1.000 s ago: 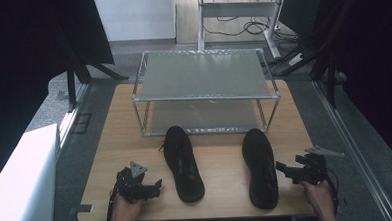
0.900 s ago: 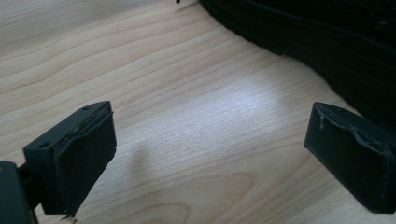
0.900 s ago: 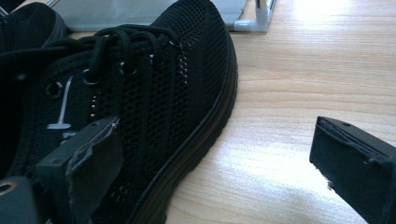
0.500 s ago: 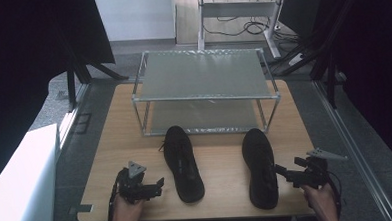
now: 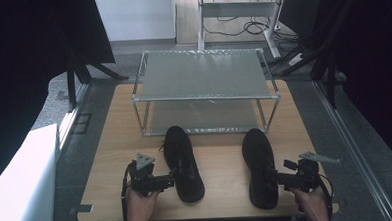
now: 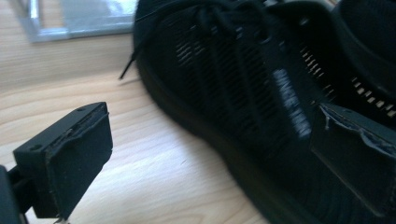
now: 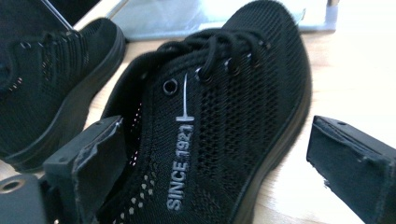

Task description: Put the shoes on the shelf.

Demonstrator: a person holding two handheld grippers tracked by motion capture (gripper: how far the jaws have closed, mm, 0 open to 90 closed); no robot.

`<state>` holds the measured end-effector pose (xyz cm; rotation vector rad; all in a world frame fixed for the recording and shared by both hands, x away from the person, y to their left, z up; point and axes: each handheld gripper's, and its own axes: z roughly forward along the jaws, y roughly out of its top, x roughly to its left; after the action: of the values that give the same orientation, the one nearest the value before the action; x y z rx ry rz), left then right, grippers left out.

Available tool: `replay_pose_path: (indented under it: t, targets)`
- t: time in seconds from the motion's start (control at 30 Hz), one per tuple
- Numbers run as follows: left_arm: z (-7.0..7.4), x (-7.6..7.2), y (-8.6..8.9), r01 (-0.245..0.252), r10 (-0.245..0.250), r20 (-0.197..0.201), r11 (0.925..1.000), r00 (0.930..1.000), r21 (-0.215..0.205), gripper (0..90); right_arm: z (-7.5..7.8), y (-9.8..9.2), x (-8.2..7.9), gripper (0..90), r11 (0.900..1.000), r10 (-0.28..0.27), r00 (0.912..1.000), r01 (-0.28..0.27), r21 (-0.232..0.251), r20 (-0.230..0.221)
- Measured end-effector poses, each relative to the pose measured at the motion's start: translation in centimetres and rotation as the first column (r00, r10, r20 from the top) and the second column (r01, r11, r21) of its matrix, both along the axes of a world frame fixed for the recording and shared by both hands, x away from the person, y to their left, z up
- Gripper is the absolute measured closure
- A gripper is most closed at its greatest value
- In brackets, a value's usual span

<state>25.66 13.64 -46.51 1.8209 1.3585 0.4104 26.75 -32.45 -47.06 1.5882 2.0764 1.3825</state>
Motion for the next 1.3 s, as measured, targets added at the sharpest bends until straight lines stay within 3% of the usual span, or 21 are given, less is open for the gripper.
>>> replay_pose_path:
  t: [0.17,0.33,0.5,0.53,0.63,0.77,0.87,0.9,0.93,1.0,1.1,1.2,1.3]
  targets:
    - [-0.1,1.2,-2.0,0.023,-0.023,-0.010,0.9997,0.9997,0.009,0.0,-0.9,0.9,0.9,7.2,1.000,-0.013,0.9998,0.013,-0.021,-0.018]
    - [-0.7,2.3,-2.8,0.024,-0.025,-0.024,0.9997,0.9994,-0.001,0.0,-1.6,1.5,1.8,5.9,1.000,-0.015,0.9994,0.014,-0.027,-0.030]
    - [-1.6,3.8,-3.5,0.019,-0.018,-0.046,0.9998,0.9988,0.008,0.0,-2.0,2.3,2.6,7.8,0.997,-0.029,0.9994,0.028,-0.077,-0.018]
    - [-1.9,4.1,-3.6,0.013,-0.013,-0.054,0.9999,0.9985,0.008,0.0,-2.1,2.6,2.9,9.3,0.992,-0.043,0.9991,0.041,-0.116,-0.009]
    - [-2.8,5.4,-3.7,-0.005,0.008,-0.091,0.9995,0.9958,0.032,0.0,-2.2,2.9,3.2,13.0,0.987,-0.069,0.9976,0.069,-0.148,0.009]
    - [-2.9,6.0,-3.7,-0.008,0.011,-0.101,0.9994,0.9948,0.033,0.7,-2.1,3.1,3.3,26.0,0.976,-0.099,0.9945,0.104,-0.193,0.036]
    - [-2.7,5.9,-3.6,-0.009,0.014,-0.090,0.9985,0.9959,0.053,12.5,-2.2,3.0,3.3,31.9,0.970,-0.107,0.9931,0.115,-0.213,0.047]
    - [-2.4,5.7,-3.4,-0.009,0.015,-0.076,0.9972,0.9970,0.075,16.9,-2.1,3.1,3.2,39.6,0.964,-0.121,0.9912,0.130,-0.230,0.054]
    - [-2.4,5.7,-3.4,-0.009,0.015,-0.076,0.9972,0.9970,0.075,22.5,-2.1,3.1,3.2,39.6,0.964,-0.121,0.9912,0.130,-0.230,0.054]
    - [-2.2,5.7,-2.4,-0.006,0.011,-0.074,0.9979,0.9972,0.064,32.8,-2.0,3.0,3.0,51.2,0.955,-0.146,0.9872,0.158,-0.250,0.065]
    - [-2.3,5.9,-1.8,-0.004,0.008,-0.081,0.9991,0.9967,0.042,40.1,-2.0,2.8,3.0,56.9,0.954,-0.162,0.9846,0.173,-0.245,0.065]
    - [-2.1,6.0,-1.4,0.009,-0.003,-0.096,0.9981,0.9954,0.061,47.4,-1.8,2.6,2.9,68.1,0.948,-0.182,0.9805,0.195,-0.252,0.074]
    - [-1.9,6.0,-1.2,0.017,-0.011,-0.096,0.9976,0.9954,0.067,53.8,-1.7,2.4,2.8,70.2,0.952,-0.183,0.9801,0.196,-0.234,0.077]
